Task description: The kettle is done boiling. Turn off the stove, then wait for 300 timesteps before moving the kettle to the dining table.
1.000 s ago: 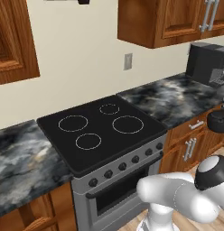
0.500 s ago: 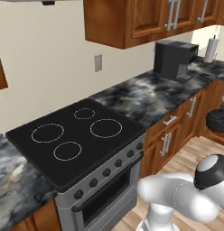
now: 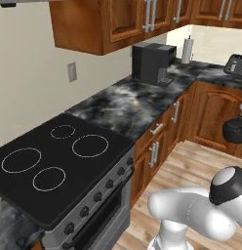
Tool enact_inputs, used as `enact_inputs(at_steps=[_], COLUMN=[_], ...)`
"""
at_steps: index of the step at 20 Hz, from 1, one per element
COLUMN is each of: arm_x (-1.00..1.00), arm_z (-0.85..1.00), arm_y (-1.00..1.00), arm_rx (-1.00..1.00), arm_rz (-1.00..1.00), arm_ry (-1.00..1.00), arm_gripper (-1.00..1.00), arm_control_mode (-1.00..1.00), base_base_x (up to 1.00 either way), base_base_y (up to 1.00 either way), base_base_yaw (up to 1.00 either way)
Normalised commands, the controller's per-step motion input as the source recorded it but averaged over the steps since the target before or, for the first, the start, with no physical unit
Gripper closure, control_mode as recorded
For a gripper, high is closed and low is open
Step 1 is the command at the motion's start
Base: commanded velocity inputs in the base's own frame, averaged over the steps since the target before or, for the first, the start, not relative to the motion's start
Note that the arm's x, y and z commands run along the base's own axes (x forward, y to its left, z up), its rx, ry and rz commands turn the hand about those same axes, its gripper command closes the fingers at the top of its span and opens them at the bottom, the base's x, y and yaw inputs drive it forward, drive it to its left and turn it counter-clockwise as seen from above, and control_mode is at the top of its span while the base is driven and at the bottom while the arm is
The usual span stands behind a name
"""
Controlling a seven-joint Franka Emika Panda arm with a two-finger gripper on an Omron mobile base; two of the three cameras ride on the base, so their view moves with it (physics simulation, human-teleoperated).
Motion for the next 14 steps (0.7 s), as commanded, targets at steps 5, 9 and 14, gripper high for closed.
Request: enact_inputs(at_steps=[5, 9, 14], arm_x=[0.00, 0.00, 0.00], arm_z=[0.00, 0.00, 0.00], arm_y=[0.00, 0.00, 0.00], arm_rx=[0.00, 0.00, 0.00], arm_rz=[0.00, 0.00, 0.00], arm_ry=[0.00, 0.00, 0.00], arm_gripper=[1.00, 1.00, 1.00], arm_control_mode=[1.00, 1.00, 1.00], base_base_x=[0.00, 0.00, 0.00], base_base_y=[-0.20, -0.16, -0.16], base_base_yaw=[-0.37, -0.38, -0.38])
